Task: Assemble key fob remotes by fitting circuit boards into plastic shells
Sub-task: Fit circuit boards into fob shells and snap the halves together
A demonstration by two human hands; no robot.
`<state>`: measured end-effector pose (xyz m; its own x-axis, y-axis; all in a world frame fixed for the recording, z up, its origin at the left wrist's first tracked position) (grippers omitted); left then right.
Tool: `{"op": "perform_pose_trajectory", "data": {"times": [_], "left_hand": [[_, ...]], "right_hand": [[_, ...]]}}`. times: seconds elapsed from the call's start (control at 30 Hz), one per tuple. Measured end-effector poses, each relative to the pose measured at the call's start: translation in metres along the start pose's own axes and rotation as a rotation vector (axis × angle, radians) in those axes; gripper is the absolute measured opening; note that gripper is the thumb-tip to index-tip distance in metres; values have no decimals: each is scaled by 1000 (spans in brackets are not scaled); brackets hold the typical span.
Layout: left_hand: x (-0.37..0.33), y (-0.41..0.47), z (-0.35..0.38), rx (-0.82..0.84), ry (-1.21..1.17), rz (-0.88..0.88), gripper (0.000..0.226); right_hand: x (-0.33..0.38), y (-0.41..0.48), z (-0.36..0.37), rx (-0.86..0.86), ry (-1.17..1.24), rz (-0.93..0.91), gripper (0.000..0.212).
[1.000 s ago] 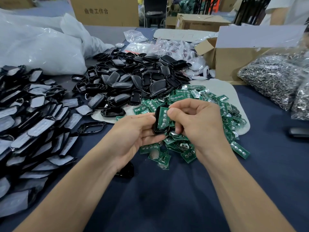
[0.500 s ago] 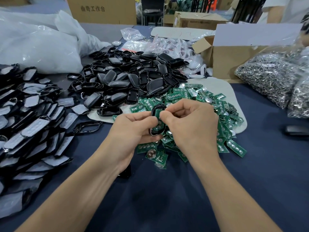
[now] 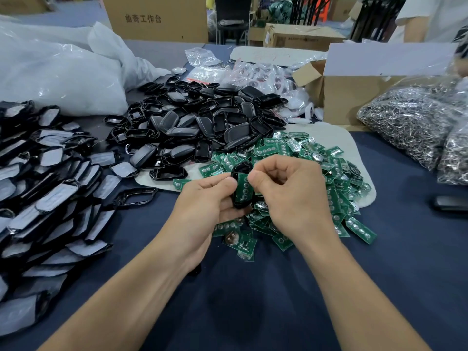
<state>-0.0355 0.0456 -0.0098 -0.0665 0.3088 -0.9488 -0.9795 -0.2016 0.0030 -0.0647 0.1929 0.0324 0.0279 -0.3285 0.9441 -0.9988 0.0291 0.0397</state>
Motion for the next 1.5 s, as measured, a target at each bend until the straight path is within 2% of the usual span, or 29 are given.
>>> {"op": "perform_pose_trajectory", "data": {"times": [0.17,0.3,0.4,0.47,0.83,1.1,1.27,1.43,1.5], "left_hand": [[0,-1,2,25,11,10,40],[2,2,-1,12,-54,-46,22],[4,5,-4,31,-88,-120,20],[3,7,-5,33,-83,-121,19],[4,4,-6,39,-14,-66,13],[0,4,-7,-54,36,27,13],[-2,3,-4,2,76,104,29],[-1,3,-4,-6,89,114,23],[-1,3,-5,-16,108,120,13]], "right_hand": [[0,2,0,68,1,-29,18],[-4,6,1,169,105,37,22],[-11,8,4,256,293,160,24],[-13,9,5,270,322,190,24],[-9,1,2,-29,-4,79,18],[-1,-6,3,-170,-56,35,20],[2,-11,3,-188,-13,16,20],[4,-9,2,-124,-4,28,19],[4,-8,1,-116,-8,35,19]]}}
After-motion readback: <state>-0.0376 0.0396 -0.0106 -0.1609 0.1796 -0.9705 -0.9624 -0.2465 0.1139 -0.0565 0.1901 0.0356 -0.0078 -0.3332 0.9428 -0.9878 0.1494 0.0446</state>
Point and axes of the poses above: each hand's wrist, its own y-axis towards the middle knuckle, its own z-axis out of the palm, x = y × z, the point moved 6 cm from there along y, towards the middle knuckle, and after that the axes turned 13 degrees about z, right-handed, at the moved point
